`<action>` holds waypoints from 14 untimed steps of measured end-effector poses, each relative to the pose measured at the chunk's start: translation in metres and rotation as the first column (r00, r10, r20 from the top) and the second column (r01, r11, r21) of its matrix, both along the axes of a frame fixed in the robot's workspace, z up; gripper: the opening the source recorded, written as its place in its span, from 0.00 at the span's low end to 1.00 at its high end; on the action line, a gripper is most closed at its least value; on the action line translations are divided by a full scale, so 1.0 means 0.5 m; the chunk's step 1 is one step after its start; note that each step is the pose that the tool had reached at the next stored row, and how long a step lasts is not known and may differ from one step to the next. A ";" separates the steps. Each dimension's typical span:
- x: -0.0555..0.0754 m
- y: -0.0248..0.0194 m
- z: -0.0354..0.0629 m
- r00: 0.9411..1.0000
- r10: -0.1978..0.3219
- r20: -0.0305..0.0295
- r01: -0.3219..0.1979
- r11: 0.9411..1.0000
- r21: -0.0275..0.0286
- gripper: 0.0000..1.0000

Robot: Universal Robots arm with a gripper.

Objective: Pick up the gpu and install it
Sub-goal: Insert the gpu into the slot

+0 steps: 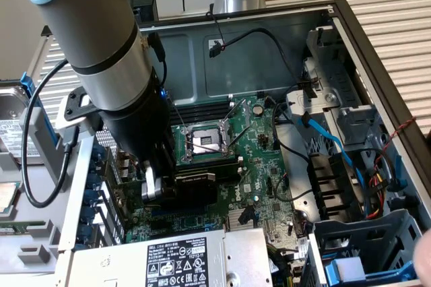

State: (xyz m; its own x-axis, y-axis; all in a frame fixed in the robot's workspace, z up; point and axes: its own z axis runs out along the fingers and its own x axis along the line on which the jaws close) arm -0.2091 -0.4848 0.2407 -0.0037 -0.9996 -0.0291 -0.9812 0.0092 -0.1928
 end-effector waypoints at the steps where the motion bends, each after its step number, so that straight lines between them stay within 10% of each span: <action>1: 0.000 0.0000 0.000 1.000 0.000 0.000 0.000 1.000 0.000 0.27; 14: 0.000 -0.0002 -0.008 1.000 0.000 0.000 0.000 1.000 0.000 0.27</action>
